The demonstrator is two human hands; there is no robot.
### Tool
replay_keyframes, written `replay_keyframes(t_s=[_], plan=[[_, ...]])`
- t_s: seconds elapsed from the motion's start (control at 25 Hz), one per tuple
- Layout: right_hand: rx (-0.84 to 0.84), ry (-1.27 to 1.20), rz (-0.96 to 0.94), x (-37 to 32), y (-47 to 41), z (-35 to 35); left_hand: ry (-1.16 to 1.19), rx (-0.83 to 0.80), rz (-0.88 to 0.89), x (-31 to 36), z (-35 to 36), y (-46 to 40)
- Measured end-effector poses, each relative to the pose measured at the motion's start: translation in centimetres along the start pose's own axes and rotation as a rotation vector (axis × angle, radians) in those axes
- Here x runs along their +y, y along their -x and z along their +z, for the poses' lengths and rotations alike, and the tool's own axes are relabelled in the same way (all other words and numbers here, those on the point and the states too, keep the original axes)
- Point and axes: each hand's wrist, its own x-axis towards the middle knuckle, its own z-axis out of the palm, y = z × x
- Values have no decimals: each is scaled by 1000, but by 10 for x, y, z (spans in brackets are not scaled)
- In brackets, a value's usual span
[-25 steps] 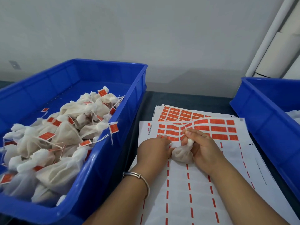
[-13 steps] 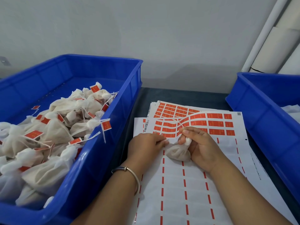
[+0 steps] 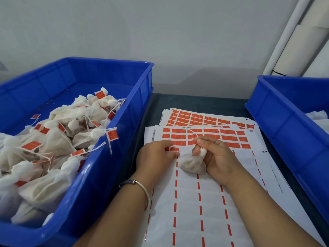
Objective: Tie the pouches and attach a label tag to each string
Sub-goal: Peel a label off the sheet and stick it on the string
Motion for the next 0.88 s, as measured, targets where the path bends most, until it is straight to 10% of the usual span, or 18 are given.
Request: replay_keyframes(t_s=[0.88], plan=[[2,5,-1,3,-4,-1,-112,138,61,8,3,-3]])
